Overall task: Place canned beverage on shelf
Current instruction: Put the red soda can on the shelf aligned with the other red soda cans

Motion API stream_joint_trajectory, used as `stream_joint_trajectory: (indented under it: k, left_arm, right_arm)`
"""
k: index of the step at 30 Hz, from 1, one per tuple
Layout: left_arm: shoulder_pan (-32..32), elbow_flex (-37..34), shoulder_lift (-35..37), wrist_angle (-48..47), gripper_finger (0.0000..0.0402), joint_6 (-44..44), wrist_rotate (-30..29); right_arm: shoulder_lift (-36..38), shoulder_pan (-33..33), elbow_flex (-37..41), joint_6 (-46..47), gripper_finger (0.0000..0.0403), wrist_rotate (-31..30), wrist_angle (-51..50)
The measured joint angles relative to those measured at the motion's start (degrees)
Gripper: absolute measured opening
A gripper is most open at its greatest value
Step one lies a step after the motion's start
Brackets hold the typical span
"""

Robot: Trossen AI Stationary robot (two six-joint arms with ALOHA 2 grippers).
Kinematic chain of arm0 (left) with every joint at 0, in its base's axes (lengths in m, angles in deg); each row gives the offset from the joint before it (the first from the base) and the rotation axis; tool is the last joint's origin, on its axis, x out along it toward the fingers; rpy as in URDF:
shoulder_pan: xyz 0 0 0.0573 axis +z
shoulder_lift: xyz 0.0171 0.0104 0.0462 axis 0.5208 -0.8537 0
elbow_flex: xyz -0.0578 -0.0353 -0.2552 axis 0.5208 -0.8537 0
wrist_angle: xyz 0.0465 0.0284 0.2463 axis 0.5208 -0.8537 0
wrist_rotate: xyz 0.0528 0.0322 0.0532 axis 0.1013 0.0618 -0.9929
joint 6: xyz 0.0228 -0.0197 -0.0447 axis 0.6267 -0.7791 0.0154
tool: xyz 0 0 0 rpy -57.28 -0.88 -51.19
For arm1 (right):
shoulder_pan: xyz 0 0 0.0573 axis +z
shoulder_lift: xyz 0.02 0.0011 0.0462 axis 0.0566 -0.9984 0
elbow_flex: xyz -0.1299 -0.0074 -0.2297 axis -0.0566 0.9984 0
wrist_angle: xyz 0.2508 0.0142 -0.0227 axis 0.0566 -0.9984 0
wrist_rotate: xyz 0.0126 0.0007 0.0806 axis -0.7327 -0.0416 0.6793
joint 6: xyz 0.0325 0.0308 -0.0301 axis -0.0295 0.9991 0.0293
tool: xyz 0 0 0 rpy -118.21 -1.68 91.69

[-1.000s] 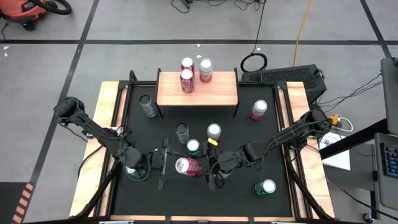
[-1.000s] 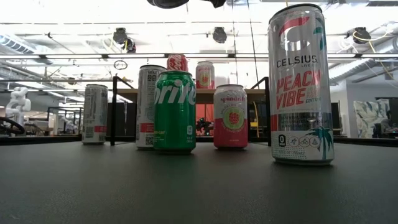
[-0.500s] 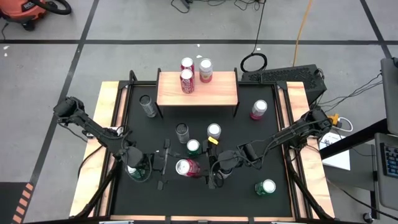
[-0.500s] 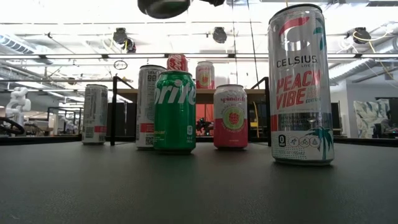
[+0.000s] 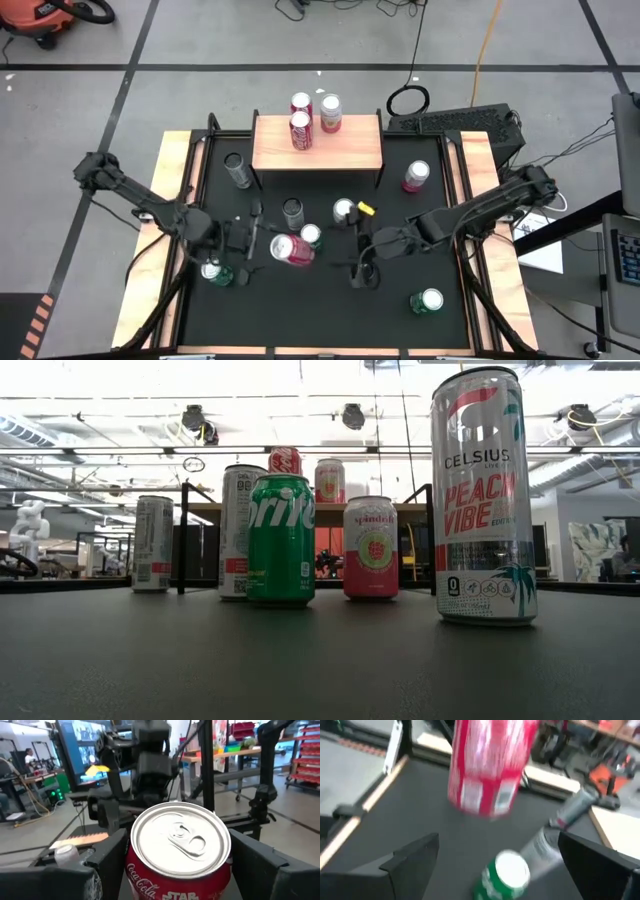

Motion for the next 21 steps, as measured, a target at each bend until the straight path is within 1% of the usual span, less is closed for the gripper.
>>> stream_joint_trajectory:
  k: [3, 5, 8, 11, 14, 21]
  left_arm:
    - [3.23, 0.02, 3.09, -3.02, 0.0282, 0.2, 2.32]
    - [5.88, 0.04, 4.57, -4.45, 0.0282, 0.45, 3.51]
    - [10.3, 0.04, 6.42, -7.23, 0.0282, 0.38, 6.68]
    - [15.08, 0.04, 7.21, -7.71, 0.0282, 0.01, 11.76]
    - [19.86, 0.04, 7.34, -8.02, 0.0282, -0.09, 17.33]
    - [31.23, 0.43, 7.33, -8.56, 0.0282, -2.68, 27.83]
  right_arm:
    - [0.81, -0.02, 0.04, 2.2, 0.0389, 0.13, -5.3]
    - [0.7, 0.03, 1.21, 3.32, 0.0389, 0.32, -4.25]
    - [-0.18, 0.3, 5.33, 3.89, 0.0389, 0.49, 3.4]
    - [-1.07, 0.59, 9.35, 2.94, 0.0389, 0.45, 11.72]
    - [-1.42, 0.79, 11.58, 1.61, 0.0389, 0.38, 18.52]
    - [-1.46, 0.87, 12.13, -1.86, 0.0389, 0.45, 22.5]
